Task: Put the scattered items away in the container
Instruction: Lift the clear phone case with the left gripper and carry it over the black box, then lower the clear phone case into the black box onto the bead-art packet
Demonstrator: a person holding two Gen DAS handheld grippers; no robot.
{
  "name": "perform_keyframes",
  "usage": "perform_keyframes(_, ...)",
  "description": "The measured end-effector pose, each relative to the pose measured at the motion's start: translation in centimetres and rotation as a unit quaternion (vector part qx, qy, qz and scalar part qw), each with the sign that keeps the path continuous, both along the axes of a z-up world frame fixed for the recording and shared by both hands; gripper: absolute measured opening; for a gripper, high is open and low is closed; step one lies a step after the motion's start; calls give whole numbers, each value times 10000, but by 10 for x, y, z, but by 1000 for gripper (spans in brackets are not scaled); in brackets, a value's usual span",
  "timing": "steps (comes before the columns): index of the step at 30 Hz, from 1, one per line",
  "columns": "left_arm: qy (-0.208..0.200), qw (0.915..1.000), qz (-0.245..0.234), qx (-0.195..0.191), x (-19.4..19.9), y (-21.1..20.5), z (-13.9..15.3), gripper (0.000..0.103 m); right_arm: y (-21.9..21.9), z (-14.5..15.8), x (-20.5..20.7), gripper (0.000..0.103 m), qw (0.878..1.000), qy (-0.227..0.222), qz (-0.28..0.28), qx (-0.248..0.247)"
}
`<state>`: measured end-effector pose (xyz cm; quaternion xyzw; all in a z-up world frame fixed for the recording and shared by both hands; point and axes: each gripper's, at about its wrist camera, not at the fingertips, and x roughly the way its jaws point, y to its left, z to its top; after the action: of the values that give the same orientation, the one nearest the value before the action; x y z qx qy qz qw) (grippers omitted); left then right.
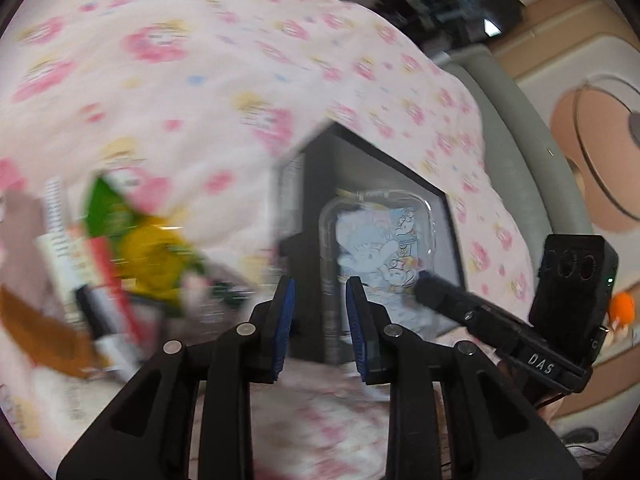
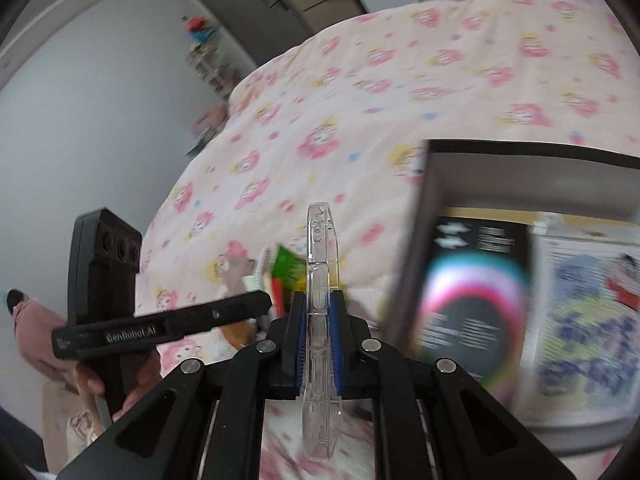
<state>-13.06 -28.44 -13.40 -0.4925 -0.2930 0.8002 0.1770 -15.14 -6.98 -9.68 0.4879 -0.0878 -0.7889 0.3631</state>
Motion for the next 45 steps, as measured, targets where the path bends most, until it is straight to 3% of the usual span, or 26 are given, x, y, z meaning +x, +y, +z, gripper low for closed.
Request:
perform_keyframes(6,267,9972,-678,-136,-29,81,22,25,62,3,-19,10,9970,-494,-224,-549)
perform_keyframes(11,57,9948,-925,-411,-63,132,17,25,100,10,-36,9,9979,-245,-337,-488)
perform_keyframes(16,-230,9915,-1048,-742,-88,169,-4,25,129,-26,-63,11,9968,-649,-431,-181)
perform_keyframes(20,-428,9873,-1089,-1072,-99,192,-17,25,148,-51,-87,12,9929,-1099,-307,-331)
perform_keyframes(26,-691,9831,-1039,-1337,-103,209,-43,25,154,-66,-101,10,9953,-880,-328,229)
perform_keyframes(29,-735,9834,-1161,-1183,-103,216,-50,25,158,-72,-97,12,9939,-798,-497,571)
perform_keyframes(35,-773,9815,-1310,-1160,-98,222,-59,25,162,-62,-94,12,9949,-351,-648,695)
perform_keyframes(38,-921,9803,-1435,-999,-93,222,-67,25,160,-69,-97,12,9949,-517,-603,617)
perform_keyframes(45,-1072,9783,-1428,-1052,-89,226,-69,25,159,-74,-86,12,9927,-806,-453,772)
